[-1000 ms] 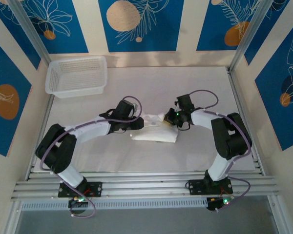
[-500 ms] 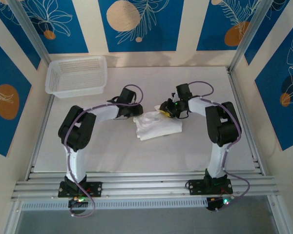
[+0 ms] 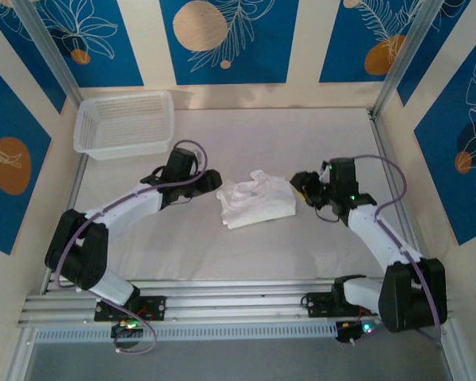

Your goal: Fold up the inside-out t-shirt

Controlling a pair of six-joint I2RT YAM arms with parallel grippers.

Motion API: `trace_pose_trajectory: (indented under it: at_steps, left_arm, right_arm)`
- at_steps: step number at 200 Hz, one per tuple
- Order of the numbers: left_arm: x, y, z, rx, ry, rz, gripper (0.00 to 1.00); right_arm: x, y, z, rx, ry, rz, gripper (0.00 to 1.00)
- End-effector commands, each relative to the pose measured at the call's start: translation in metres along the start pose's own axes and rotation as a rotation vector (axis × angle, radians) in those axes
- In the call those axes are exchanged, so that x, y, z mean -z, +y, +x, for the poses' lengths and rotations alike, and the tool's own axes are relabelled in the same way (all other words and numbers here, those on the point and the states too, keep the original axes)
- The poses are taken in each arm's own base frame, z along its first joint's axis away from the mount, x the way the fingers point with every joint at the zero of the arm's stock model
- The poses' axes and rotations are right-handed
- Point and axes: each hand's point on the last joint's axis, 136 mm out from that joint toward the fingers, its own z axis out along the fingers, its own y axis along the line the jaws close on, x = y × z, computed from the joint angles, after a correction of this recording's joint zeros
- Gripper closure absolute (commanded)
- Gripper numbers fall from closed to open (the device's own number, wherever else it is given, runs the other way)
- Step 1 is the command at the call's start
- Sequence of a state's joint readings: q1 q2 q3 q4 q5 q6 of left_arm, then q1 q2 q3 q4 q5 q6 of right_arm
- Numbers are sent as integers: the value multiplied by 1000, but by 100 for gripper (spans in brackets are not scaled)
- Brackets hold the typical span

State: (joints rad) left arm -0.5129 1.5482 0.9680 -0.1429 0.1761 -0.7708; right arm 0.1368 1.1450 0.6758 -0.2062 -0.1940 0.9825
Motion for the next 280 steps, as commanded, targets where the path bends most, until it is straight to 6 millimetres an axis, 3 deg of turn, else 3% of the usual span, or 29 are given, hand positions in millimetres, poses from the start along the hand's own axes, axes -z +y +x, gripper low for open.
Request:
trace_pose_trajectory:
  at_steps: [1, 25, 36, 66, 104, 131, 147, 167, 211, 245, 280]
  left_arm:
    - [-28, -1, 26, 60, 92, 18, 41]
    - [-58, -25, 31, 49, 154, 91, 48]
    - [-69, -37, 27, 51, 147, 123, 57]
    - [-112, -95, 22, -19, 147, 217, 71]
    - [-179, -181, 40, -96, 144, 335, 71]
    - [-193, -215, 38, -80, 103, 380, 67]
    - [-182, -217, 27, -85, 62, 361, 61]
    - [-152, -209, 6, -128, -14, 317, 48]
    - [-61, -186, -40, -209, -176, 264, 32]
    - [10, -173, -50, -340, -281, 226, 30]
    - [51, -148, -44, -389, -326, 161, 30]
  right_arm:
    - [9, -29, 20, -119, 7, 85, 55]
    - [20, -34, 33, -121, 23, 82, 54]
    - [23, -34, 34, -107, 14, 74, 54]
    - [27, -52, 31, -200, -32, 147, 55]
    - [46, -80, 6, -265, -168, 394, 55]
    - [46, -82, 0, -398, -141, 367, 53]
    - [39, -82, 4, -467, -106, 316, 53]
    - [34, -92, 9, -537, -95, 346, 51]
    - [13, -109, 16, -659, -32, 416, 49]
    - [-12, -121, -9, -620, -71, 464, 49]
    - [-29, -131, -53, -478, -136, 559, 62]
